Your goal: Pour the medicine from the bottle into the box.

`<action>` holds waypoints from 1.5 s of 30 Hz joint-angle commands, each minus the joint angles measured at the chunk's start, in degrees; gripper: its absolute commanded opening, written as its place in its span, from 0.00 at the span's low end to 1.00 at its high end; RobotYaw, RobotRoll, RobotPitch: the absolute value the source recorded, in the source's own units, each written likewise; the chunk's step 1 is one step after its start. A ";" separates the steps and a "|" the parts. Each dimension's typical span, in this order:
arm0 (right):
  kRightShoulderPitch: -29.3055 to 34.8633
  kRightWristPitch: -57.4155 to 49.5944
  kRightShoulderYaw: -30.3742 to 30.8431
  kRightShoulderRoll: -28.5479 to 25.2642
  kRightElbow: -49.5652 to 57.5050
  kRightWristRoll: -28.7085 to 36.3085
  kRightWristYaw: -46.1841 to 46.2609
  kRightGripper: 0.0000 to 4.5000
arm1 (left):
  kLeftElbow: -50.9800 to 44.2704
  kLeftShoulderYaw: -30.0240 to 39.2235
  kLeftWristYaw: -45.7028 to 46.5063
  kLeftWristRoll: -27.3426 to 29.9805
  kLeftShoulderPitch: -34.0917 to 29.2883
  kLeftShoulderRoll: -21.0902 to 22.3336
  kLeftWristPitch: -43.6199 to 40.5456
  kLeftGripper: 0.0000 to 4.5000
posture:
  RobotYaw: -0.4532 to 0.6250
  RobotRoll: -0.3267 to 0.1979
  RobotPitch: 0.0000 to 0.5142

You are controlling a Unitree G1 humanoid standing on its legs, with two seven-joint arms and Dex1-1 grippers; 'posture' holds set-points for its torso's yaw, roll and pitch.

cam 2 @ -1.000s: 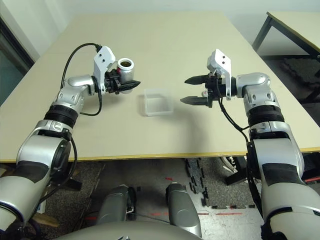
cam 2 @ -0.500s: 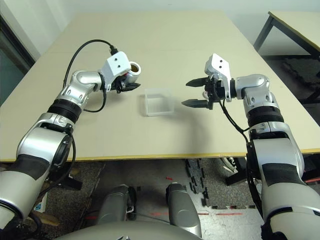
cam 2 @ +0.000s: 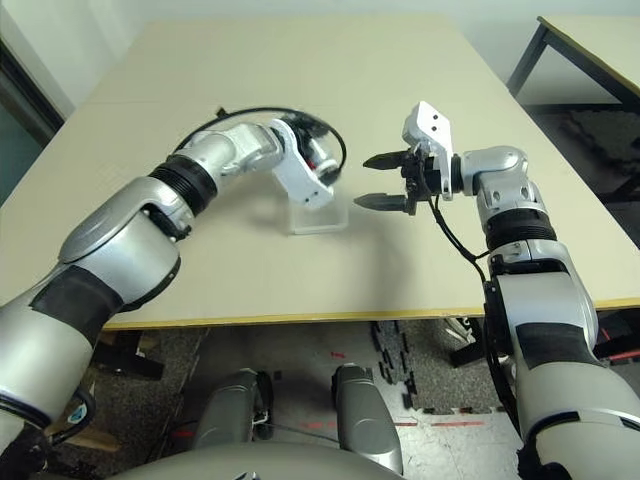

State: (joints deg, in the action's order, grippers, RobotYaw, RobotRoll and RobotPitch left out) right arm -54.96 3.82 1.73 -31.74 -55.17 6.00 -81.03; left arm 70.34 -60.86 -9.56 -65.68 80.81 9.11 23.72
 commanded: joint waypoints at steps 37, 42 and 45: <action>0.69 -1.33 -0.25 0.59 0.03 1.89 -0.35 1.00 | -5.79 61.80 -32.37 60.54 -10.10 3.93 -33.46 0.61 | 0.28 0.62 0.13; 0.13 -0.95 0.03 0.81 -0.37 1.53 -0.52 1.00 | -14.85 64.58 -29.39 64.16 -17.52 4.92 -38.28 0.61 | 0.28 0.62 0.12; 0.20 -0.85 0.13 0.81 -0.28 1.43 -0.69 1.00 | -21.27 65.87 -27.15 65.89 -23.17 5.42 -39.17 0.61 | 0.28 0.62 0.12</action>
State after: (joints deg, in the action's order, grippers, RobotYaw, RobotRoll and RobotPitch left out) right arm -54.37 2.47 1.64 -30.84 -54.76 7.92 -81.28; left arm 52.23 4.14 -37.94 -1.35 59.10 14.10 -14.62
